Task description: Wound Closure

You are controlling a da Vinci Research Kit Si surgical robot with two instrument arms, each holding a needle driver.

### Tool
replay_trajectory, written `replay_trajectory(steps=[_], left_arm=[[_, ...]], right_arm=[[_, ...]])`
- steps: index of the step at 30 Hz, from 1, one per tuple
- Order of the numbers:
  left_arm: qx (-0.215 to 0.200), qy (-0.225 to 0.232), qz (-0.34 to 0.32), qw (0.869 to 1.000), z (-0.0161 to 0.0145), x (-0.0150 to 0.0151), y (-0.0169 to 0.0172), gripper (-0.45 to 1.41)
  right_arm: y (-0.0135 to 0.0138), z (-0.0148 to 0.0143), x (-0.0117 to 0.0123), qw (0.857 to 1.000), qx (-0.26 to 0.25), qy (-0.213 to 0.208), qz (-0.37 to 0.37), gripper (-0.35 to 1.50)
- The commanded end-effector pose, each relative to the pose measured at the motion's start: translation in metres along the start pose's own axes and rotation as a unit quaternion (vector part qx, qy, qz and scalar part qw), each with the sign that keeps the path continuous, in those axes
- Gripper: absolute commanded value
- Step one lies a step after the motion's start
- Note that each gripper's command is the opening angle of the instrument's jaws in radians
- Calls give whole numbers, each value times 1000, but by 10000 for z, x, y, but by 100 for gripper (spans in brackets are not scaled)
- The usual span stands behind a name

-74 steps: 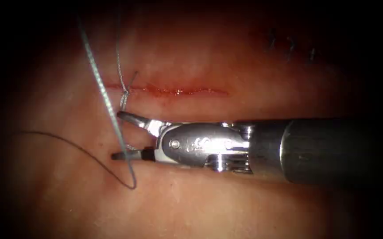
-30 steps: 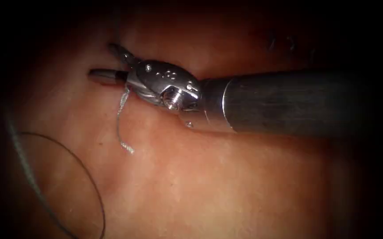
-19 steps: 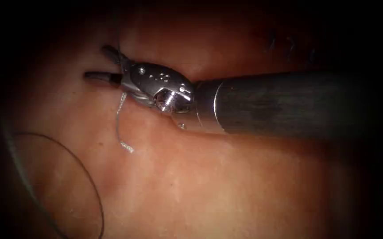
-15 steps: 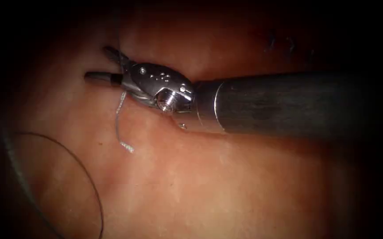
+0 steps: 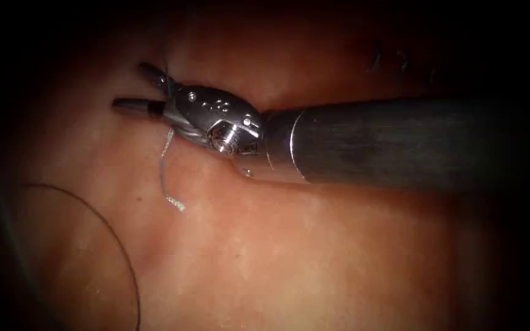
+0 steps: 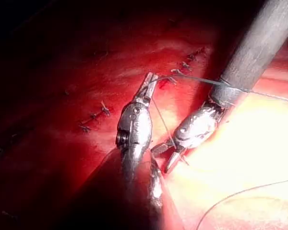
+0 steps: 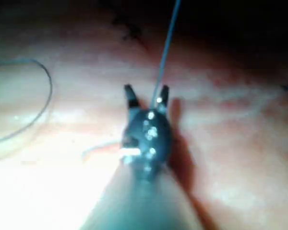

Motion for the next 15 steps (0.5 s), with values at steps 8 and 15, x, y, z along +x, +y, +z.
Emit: replay_trajectory(steps=[8,15], left_arm=[[-2,2,2,1000,7,-3,-3,-45],[-4,1,3,1000,9,-4,0,-45]], right_arm=[[2,7,1,1000,13,2,-16,16],[4,4,14,998,20,29,-58,-35]])
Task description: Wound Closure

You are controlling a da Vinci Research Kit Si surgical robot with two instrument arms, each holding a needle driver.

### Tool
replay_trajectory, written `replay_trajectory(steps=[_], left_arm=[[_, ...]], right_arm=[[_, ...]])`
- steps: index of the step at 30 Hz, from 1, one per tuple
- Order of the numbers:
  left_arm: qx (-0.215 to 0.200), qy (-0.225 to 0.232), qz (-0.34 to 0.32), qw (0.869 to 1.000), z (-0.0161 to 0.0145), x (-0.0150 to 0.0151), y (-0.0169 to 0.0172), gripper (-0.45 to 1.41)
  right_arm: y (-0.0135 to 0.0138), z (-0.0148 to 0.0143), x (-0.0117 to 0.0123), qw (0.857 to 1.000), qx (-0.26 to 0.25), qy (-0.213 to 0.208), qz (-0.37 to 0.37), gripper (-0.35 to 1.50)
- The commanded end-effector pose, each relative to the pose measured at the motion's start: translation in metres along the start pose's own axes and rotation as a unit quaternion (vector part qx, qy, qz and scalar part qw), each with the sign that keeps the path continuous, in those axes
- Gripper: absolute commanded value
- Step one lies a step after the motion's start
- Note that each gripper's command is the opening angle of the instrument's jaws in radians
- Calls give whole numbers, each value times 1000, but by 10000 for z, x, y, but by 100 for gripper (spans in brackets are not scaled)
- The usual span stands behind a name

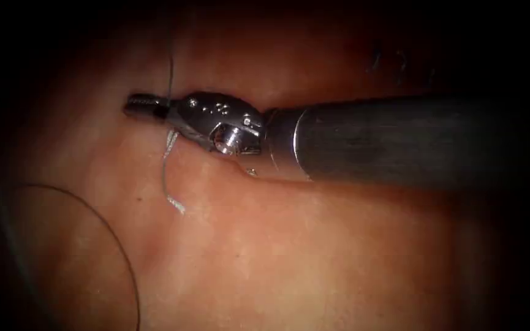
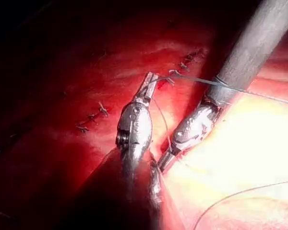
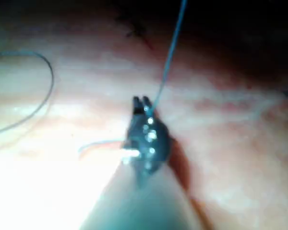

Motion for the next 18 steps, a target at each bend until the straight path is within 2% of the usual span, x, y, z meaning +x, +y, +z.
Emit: replay_trajectory(steps=[1,8,12,13,16,17,18], left_arm=[[0,2,2,1000,6,-6,-5,-45],[-3,2,3,1000,6,-5,-1,-45],[-6,4,1,1000,2,-3,-3,-45],[-9,6,0,1000,-1,-2,-5,-45],[-2,-3,3,1000,-17,1,-11,-45],[-1,-6,5,1000,-27,2,-13,-45],[1,-9,7,1000,-34,3,-14,-45]], right_arm=[[4,6,8,1000,-3,8,-7,-35],[2,1,28,999,-10,32,-33,-35],[0,0,27,999,-9,34,-34,-35],[-1,-1,25,999,-8,35,-34,-26],[3,-7,25,998,-31,31,-34,113],[5,-9,26,998,-35,30,-32,130],[9,-12,27,998,-35,30,-31,137]])
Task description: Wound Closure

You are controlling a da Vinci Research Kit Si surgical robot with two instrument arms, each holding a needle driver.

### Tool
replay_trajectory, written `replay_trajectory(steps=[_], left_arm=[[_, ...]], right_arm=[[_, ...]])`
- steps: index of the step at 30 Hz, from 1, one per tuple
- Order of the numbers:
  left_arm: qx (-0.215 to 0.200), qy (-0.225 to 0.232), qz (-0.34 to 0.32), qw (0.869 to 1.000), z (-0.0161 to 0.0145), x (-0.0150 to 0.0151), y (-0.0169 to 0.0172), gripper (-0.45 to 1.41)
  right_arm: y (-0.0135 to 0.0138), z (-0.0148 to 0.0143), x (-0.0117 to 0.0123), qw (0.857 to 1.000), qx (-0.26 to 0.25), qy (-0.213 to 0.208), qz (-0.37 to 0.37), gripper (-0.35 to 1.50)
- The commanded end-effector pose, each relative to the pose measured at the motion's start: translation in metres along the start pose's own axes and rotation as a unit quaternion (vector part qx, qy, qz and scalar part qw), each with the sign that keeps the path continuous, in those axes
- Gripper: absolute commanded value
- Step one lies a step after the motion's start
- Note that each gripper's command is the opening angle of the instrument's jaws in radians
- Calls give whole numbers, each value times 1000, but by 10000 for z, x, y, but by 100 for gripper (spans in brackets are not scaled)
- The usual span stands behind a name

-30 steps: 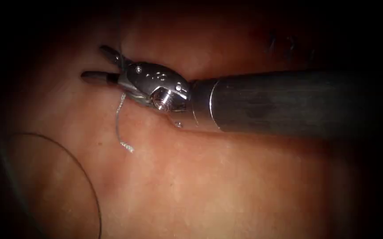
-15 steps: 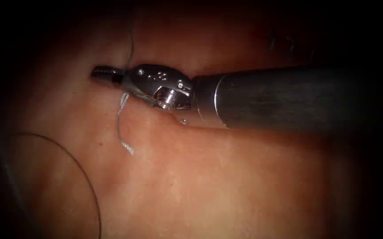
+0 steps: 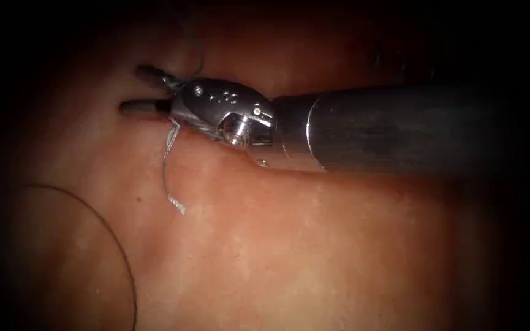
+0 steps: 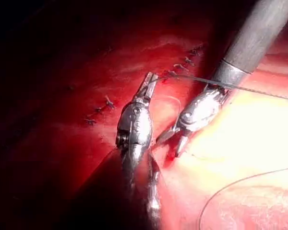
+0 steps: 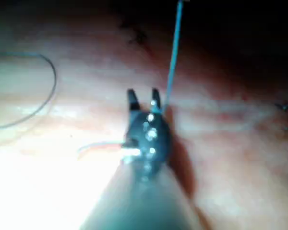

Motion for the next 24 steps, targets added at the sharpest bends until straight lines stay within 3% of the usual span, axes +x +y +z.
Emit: replay_trajectory(steps=[1,8,15,21,22,24], left_arm=[[3,-4,6,1000,-3,-4,-8,-45],[19,-23,9,1000,-64,-1,-11,-45],[37,-48,23,998,-128,-12,7,-45],[57,-63,1,996,-141,-36,13,-45],[61,-65,-7,996,-141,-42,14,-32],[70,-68,-45,994,-139,-56,14,31]], right_arm=[[12,0,2,1000,-11,-2,-1,143],[30,-42,2,1000,-18,-8,-4,147],[31,-79,-8,1000,-14,-12,-11,149],[31,-79,-9,1000,-15,-13,-12,149],[31,-79,-10,1000,-15,-13,-12,149],[30,-78,-11,1000,-15,-13,-13,149]])
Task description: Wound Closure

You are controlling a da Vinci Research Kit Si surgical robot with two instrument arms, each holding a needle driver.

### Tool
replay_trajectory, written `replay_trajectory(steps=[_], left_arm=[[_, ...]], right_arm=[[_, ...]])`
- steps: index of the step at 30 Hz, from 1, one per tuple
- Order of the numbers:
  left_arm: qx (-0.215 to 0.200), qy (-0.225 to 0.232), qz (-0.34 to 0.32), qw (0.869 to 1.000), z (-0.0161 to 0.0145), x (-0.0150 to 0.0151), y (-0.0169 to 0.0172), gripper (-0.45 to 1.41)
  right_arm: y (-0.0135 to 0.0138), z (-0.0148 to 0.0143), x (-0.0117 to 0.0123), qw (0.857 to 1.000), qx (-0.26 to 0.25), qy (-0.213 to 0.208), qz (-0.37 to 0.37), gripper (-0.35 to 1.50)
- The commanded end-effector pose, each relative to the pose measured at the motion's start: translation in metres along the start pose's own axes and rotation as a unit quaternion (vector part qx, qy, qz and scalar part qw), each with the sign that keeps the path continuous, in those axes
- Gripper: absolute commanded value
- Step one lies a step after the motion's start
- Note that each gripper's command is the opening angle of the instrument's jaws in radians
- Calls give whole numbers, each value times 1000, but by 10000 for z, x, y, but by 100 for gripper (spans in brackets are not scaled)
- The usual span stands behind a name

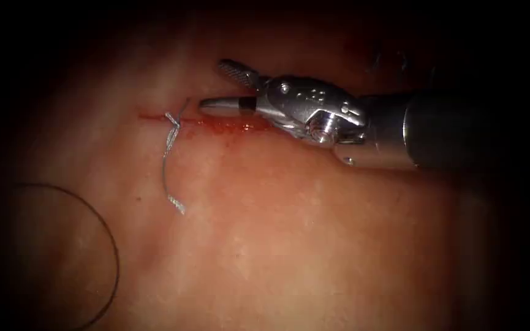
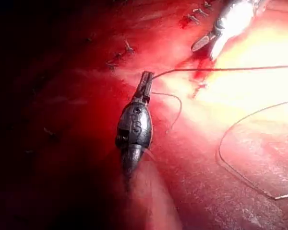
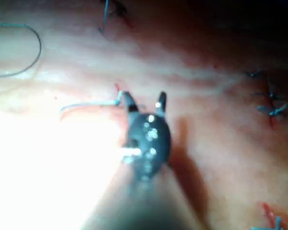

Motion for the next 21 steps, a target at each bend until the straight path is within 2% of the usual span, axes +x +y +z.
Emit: replay_trajectory(steps=[1,3,5,7,13,16,21], left_arm=[[11,-1,-24,1000,9,-9,-7,59],[26,-9,-62,998,19,-16,-7,113],[38,-13,-73,997,29,-17,-5,121],[43,-13,-81,996,43,-15,2,125],[3,18,-87,996,91,-2,39,125],[-5,25,-86,996,111,4,54,125],[-23,33,-80,996,129,2,76,121]], right_arm=[[0,11,-2,1000,0,1,-1,149],[0,11,-4,1000,0,0,-2,149],[1,11,-5,1000,0,0,-2,149],[1,11,-7,1000,0,0,-3,149],[-3,10,-13,1000,1,-2,-7,149],[-4,8,-15,1000,2,-4,-8,149],[-4,-1,-17,1000,1,-4,-9,149]])
